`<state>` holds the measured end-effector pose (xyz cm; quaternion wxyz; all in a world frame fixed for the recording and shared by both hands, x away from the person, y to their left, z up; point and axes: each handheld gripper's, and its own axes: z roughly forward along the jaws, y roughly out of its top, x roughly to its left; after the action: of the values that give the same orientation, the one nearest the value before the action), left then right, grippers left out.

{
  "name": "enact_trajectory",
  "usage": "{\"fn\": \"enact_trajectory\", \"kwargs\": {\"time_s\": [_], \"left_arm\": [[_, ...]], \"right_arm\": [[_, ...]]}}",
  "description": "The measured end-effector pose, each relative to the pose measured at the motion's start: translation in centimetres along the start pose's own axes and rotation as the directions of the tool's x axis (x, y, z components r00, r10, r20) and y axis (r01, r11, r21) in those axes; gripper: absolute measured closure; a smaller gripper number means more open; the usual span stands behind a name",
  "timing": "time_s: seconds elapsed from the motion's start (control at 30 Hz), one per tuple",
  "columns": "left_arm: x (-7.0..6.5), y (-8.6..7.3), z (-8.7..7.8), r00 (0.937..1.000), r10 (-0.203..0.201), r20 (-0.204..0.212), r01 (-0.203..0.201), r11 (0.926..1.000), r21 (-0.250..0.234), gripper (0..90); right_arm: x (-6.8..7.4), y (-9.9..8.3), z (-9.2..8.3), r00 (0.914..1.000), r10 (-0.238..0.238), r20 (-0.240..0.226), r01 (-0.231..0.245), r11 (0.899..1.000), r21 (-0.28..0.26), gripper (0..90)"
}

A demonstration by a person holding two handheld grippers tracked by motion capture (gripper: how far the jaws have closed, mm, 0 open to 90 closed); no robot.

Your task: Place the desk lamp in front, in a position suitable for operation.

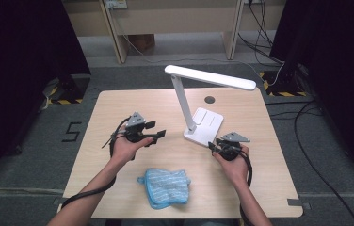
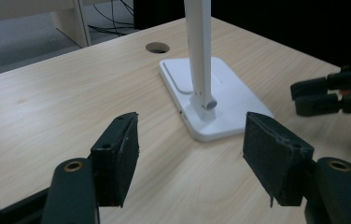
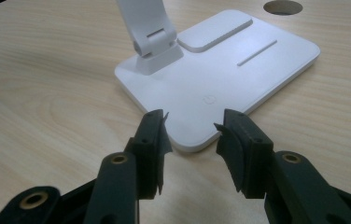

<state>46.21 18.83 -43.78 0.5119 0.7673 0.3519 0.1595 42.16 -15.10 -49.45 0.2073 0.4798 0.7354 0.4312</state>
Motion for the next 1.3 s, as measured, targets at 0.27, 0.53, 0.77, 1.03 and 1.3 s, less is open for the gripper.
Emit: {"fn": "enact_trajectory", "kwargs": {"time_s": [0.27, 0.53, 0.77, 1.03, 1.3], "left_arm": [[-0.7, 3.5, 3.9, 0.9996, -0.003, 0.026, 0.004, 0.9995, -0.032, 37.4], [-1.2, 5.3, 6.7, 0.9999, -0.017, 0.002, 0.017, 0.9983, -0.056, 39.6], [-1.1, 6.5, 8.3, 0.9967, -0.08, -0.012, 0.078, 0.9915, -0.105, 47.9], [-1.4, 7.0, 9.0, 0.9955, -0.091, -0.023, 0.088, 0.9896, -0.114, 55.7], [-1.4, 7.5, 9.4, 0.9945, -0.099, -0.034, 0.095, 0.989, -0.113, 62.9]], "right_arm": [[-0.4, 0.5, 1.5, 0.9997, 0.015, 0.021, -0.015, 1.0, 0.009, 58.1], [-0.8, 0.8, 2.3, 0.9992, 0.021, 0.034, -0.021, 1.0, 0.008, 58.2], [-1.5, 1.3, 2.7, 0.9962, 0.059, 0.065, -0.058, 0.998, -0.005, 58.2], [-2.3, 2.2, 3.4, 0.9908, 0.11, 0.079, -0.11, 0.994, 0.002, 59.8], [-2.7, 2.1, 4.4, 0.9856, 0.143, 0.09, -0.146, 0.989, 0.033, 59.9]]}}
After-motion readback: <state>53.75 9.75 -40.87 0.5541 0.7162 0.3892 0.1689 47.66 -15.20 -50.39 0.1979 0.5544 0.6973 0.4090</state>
